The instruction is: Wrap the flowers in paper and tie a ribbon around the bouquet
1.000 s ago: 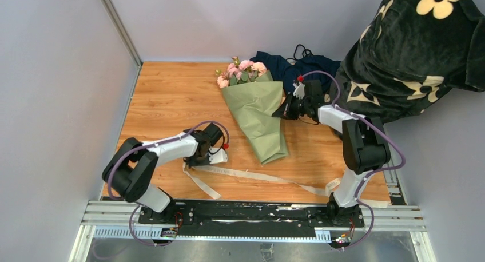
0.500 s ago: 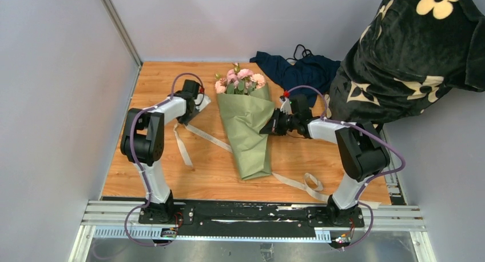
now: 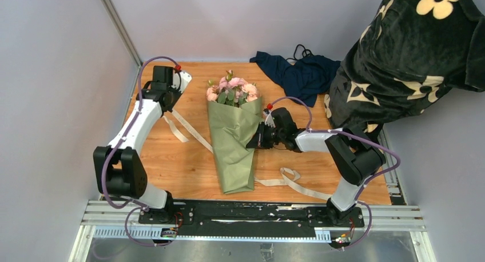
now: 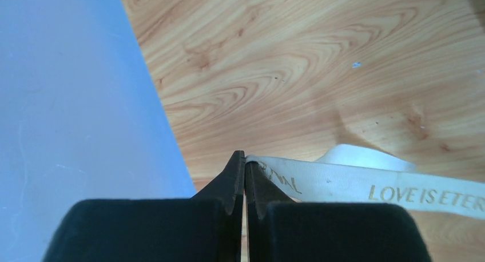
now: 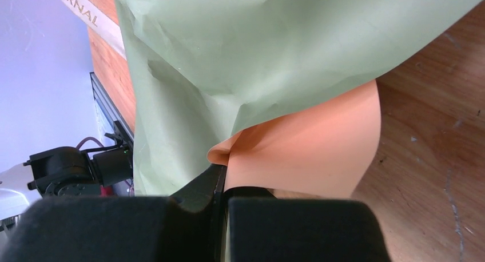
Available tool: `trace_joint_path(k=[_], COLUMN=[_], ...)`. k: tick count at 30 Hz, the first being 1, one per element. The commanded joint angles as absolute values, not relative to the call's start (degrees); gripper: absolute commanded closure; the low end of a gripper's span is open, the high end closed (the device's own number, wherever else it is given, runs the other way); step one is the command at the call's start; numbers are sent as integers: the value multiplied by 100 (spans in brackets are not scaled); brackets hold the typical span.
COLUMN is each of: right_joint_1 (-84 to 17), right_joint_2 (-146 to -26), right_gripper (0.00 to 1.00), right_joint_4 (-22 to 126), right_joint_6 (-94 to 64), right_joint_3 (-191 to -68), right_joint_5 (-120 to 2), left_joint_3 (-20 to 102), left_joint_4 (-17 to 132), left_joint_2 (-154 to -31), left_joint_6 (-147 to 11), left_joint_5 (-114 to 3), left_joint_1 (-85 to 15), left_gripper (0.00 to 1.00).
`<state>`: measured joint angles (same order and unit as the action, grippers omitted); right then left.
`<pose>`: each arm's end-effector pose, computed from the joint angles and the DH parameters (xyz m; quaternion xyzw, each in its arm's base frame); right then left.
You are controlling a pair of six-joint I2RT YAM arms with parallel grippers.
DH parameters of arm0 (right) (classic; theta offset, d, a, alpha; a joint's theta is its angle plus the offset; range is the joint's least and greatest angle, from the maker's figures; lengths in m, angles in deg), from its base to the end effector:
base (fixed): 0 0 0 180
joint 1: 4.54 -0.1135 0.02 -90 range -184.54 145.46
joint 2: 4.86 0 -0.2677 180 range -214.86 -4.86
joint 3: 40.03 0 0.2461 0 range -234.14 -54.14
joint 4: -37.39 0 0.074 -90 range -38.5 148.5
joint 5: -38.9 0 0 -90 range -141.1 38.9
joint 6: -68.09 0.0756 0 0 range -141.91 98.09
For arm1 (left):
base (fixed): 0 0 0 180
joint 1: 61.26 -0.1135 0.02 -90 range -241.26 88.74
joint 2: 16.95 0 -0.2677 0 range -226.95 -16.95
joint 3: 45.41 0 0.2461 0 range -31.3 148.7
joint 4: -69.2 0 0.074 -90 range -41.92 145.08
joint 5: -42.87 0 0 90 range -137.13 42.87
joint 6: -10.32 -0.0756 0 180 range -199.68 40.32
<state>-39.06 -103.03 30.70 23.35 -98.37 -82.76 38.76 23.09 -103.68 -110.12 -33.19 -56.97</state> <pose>0.2765 0.2383 0.1452 -0.0501 0.8545 0.4778 0.1976 0.3483 -0.0079 0.2591 0.2363 0.8992 0.1898 0.3155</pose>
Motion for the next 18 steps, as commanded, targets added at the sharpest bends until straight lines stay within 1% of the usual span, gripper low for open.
trace_joint_path(k=[1,2,3,5,6,7,8,10,12,14,17,18], right_joint_1=[-4055,-4065,-4076,-4097,-4108,-4122,-4138,-4172,-4182,-4179,-4192,-4190], right_joint_2=[-10488,-10500,-10510,-10522,-10527,-10532,-10532,-10532,-10559,-10610,-10617,-10608], right_gripper=[100,100,100,100,100,100,100,100,100,100,100,100], right_joint_4=[3013,3019,3023,3057,3096,3130,3185,3333,3367,3378,3375,3336], right_joint_6=[2367,2356,2347,2300,2282,2264,2227,2088,2069,2066,2060,2075], right_joint_3=[-9865,-9875,-9874,-9884,-9906,-9920,-9949,-10011,-10034,-10103,-10100,-10076], right_joint_5=[-8108,-8079,-8047,-8017,-8011,-8011,-8006,-7938,-7918,-7991,-7982,-7969], left_joint_3=[3996,4059,4130,4319,4421,4502,4545,4333,4022,3715,3357,3317], left_joint_4=[1250,1065,913,594,414,254,135,101,216,547,1447,1719], left_joint_2=[-10161,-10115,-10034,-9809,-9684,-9564,-9428,-9179,-9137,-9393,-9928,-10109], left_joint_6=[-11039,-11032,-10990,-10868,-10743,-10650,-10593,-10553,-10550,-10407,-10141,-10048], left_joint_5=[-3911,-3999,-4068,-4398,-4622,-4977,-5238,-5595,-6014,-6332,-6314,-6334], left_joint_1=[-5696,-5696,-5697,-5689,-5665,-5594,-5424,-4860,-4132,-3353,-2753,-2664], left_gripper=[96,92,81,44,27,18,13,13,16,27,46,49])
